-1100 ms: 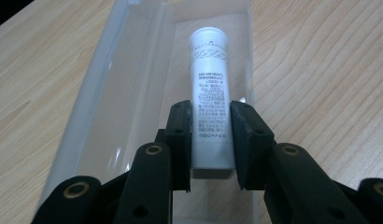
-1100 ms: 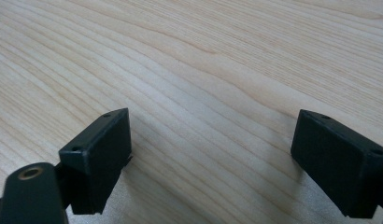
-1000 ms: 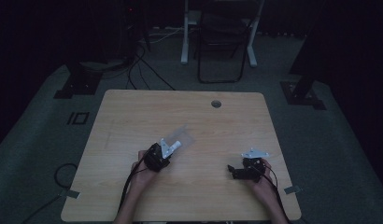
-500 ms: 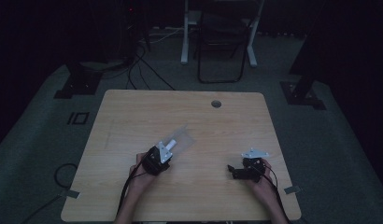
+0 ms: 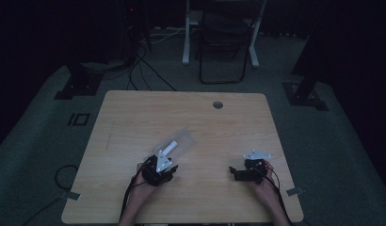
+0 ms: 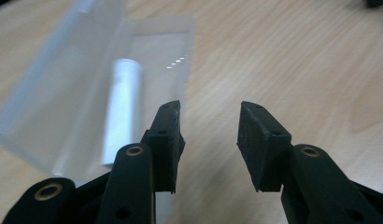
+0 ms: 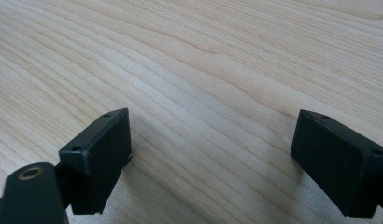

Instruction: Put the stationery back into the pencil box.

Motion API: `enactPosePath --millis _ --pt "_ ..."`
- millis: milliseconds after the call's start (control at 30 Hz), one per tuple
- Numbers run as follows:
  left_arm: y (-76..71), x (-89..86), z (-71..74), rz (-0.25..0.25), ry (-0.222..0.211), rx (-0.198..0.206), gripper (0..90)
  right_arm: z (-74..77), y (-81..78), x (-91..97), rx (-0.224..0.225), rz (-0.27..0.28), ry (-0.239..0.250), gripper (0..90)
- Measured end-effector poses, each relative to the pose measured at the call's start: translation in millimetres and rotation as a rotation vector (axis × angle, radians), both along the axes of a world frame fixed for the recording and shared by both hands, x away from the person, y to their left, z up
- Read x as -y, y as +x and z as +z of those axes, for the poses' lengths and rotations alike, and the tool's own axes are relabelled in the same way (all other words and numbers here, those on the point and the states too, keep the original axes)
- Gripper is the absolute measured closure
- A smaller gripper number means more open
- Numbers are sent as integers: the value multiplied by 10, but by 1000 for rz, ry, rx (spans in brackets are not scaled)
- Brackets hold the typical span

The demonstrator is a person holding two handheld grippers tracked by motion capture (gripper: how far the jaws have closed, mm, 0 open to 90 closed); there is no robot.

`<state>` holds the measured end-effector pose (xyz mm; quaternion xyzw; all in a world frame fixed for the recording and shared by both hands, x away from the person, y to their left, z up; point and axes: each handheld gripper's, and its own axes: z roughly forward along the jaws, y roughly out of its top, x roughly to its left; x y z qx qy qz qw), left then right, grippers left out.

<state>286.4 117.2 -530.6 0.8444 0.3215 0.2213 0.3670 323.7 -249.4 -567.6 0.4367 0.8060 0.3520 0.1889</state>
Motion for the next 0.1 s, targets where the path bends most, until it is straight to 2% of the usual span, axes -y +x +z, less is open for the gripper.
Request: enactPosePath --millis 100 --pt "-23 8 -30 -15 -7 -20 579 0 0 0 0 0 0 121"
